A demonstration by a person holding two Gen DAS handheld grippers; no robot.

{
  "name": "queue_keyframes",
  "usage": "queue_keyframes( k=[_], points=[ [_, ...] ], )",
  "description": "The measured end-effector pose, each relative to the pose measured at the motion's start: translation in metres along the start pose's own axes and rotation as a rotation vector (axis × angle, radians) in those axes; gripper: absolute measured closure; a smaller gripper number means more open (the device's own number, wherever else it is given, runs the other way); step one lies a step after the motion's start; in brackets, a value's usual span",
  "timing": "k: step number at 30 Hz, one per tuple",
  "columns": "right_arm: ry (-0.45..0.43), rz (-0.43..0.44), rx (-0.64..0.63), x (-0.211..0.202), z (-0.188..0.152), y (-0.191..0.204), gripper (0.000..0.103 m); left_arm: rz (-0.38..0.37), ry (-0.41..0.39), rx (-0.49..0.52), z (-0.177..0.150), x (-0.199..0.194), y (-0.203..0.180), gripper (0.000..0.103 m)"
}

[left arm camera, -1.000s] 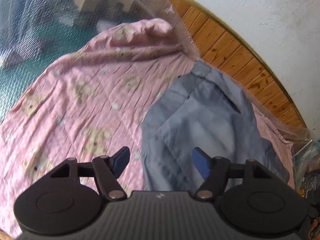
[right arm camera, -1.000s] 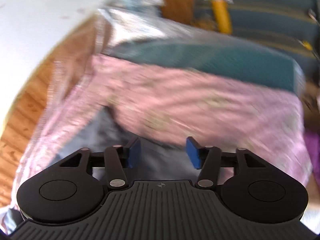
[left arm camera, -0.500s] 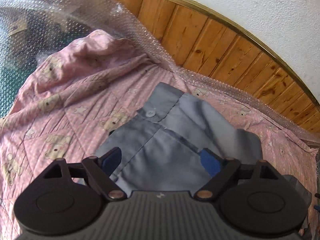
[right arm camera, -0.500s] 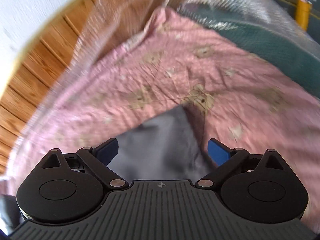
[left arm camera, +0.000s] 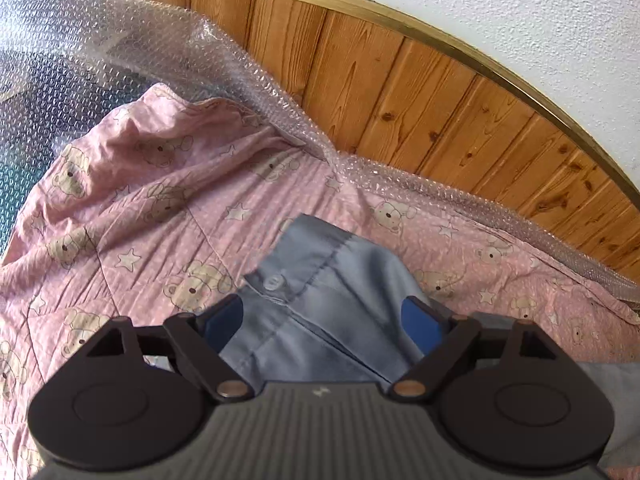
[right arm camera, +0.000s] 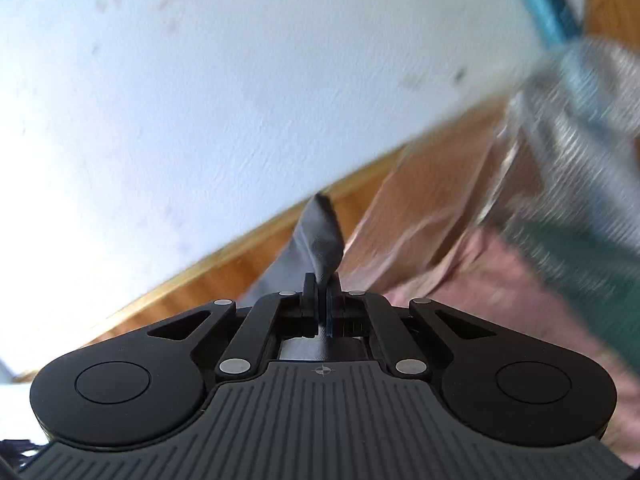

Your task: Fold clothes

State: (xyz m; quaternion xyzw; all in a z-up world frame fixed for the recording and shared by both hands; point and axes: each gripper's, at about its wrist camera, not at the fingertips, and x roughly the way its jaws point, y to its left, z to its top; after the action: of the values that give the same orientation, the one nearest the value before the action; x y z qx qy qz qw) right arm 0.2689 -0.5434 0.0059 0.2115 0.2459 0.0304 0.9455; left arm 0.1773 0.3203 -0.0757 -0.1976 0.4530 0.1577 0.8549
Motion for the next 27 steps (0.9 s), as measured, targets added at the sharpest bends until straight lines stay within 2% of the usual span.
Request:
queue_keyframes(
  k=[1, 2, 4, 5, 6, 8, 10, 13, 17, 19, 20, 21, 22, 23, 24, 25, 27],
  points=[
    [0.034, -0.075, -0.003, 0.007, -0.009, -0.015, 0.103, 0.023, 0.002, -0.009, 0.002, 0.004, 0.003, 0.014],
    [0.104, -0.156, -0.001, 0.019, -0.026, -0.033, 0.102, 0.047, 0.005, -0.019, 0.004, 0.009, 0.005, 0.014],
    [0.288, -0.318, 0.022, 0.047, -0.070, -0.073, 0.098, 0.093, 0.028, -0.028, 0.008, 0.021, 0.014, 0.014],
    [0.352, -0.388, 0.040, 0.052, -0.092, -0.088, 0.085, 0.110, 0.042, -0.029, 0.010, 0.027, 0.019, 0.014],
    [0.341, -0.415, 0.058, 0.043, -0.104, -0.090, 0.077, 0.112, 0.056, -0.022, 0.012, 0.033, 0.022, 0.014],
    [0.268, -0.432, 0.097, 0.016, -0.120, -0.084, 0.054, 0.103, 0.081, -0.005, 0.016, 0.047, 0.030, 0.013],
    [0.212, -0.438, 0.126, -0.008, -0.132, -0.073, 0.039, 0.099, 0.098, 0.001, 0.021, 0.065, 0.034, 0.010],
    [0.209, -0.409, 0.109, -0.028, -0.141, -0.043, 0.033, 0.003, 0.147, -0.051, 0.029, 0.094, 0.041, 0.007],
    [0.240, -0.379, 0.042, -0.047, -0.148, 0.002, 0.025, -0.220, 0.245, -0.128, 0.037, 0.127, 0.031, 0.006],
    [0.250, -0.363, 0.022, -0.052, -0.155, 0.025, 0.024, -0.291, 0.248, -0.110, 0.037, 0.127, 0.019, 0.006],
    [0.257, -0.353, 0.012, -0.055, -0.158, 0.036, 0.022, -0.316, 0.247, -0.073, 0.036, 0.125, 0.011, 0.019],
    [0.264, -0.344, 0.008, -0.056, -0.162, 0.046, 0.022, -0.317, 0.247, -0.033, 0.035, 0.122, 0.003, 0.045],
    [0.271, -0.335, 0.007, -0.055, -0.166, 0.054, 0.021, -0.334, 0.249, 0.015, 0.035, 0.114, -0.005, 0.077],
    [0.278, -0.326, 0.006, -0.055, -0.171, 0.063, 0.021, -0.352, 0.233, 0.064, 0.036, 0.103, -0.013, 0.079],
    [0.285, -0.317, 0.005, -0.055, -0.176, 0.072, 0.021, -0.376, 0.158, 0.108, 0.041, 0.076, -0.018, 0.079],
    [0.291, -0.307, 0.010, -0.054, -0.179, 0.079, 0.021, -0.420, 0.064, 0.120, 0.049, 0.040, -0.018, 0.080],
    [0.294, -0.286, 0.027, -0.049, -0.184, 0.089, 0.021, -0.557, -0.148, 0.061, 0.063, -0.048, 0.005, 0.080]
  ],
)
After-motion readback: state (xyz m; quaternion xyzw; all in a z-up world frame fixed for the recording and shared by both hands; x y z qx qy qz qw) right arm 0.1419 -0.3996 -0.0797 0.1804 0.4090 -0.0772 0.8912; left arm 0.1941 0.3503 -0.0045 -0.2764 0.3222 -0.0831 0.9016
